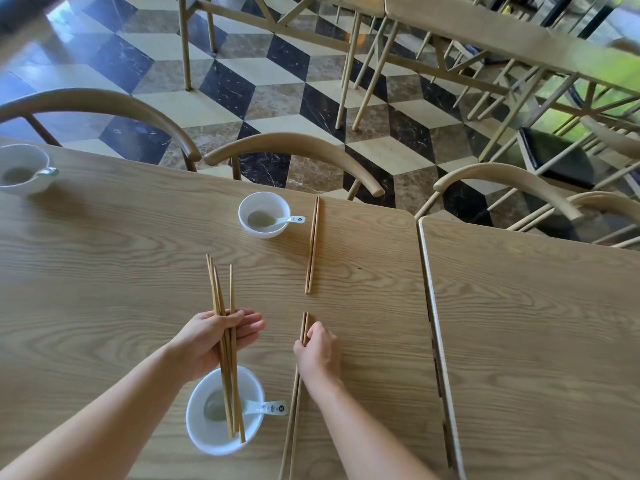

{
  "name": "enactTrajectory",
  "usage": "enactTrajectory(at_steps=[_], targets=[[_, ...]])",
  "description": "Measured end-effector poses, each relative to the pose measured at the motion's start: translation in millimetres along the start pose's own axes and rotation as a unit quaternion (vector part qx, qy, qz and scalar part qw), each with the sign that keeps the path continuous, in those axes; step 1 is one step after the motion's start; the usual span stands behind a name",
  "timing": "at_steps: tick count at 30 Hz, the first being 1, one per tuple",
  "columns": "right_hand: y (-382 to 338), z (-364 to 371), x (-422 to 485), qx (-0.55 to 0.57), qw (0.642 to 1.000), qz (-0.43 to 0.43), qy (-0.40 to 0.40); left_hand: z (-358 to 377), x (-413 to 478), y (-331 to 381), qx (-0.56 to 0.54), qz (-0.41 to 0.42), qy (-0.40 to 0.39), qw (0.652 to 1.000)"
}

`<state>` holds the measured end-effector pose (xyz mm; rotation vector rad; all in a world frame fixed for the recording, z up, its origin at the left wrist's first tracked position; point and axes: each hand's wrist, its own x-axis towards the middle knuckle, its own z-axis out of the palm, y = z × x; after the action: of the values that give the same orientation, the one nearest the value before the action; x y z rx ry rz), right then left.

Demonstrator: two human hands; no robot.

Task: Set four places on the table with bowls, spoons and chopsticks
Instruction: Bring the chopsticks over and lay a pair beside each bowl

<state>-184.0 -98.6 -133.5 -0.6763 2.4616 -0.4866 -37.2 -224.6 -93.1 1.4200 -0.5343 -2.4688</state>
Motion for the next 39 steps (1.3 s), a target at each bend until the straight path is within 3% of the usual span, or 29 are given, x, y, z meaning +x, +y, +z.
enactTrajectory(at_steps=[24,28,31,33,37,39], targets=[[6,-16,-19,0.003,0.999,0.01,0.037,-6,-38,12,0.015,0.026,-0.009,1.0],[-9,-44,-45,0.061,0.994,0.016,0.085,0,-68,22,0.029,0.041,-0.027,0.998],[-39,-66,-81,0.169,0.982,0.014,0.087,2,-98,28,0.037,0.048,-0.051,0.997],[-66,-74,-116,0.255,0.965,-0.002,0.053,-3,-121,31,0.044,0.055,-0.071,0.995],[-118,-61,-218,0.364,0.905,-0.061,-0.212,-37,-180,32,0.053,0.094,-0.117,0.987],[-138,-38,-270,0.365,0.887,-0.082,-0.271,-70,-209,31,0.051,0.104,-0.139,0.983]])
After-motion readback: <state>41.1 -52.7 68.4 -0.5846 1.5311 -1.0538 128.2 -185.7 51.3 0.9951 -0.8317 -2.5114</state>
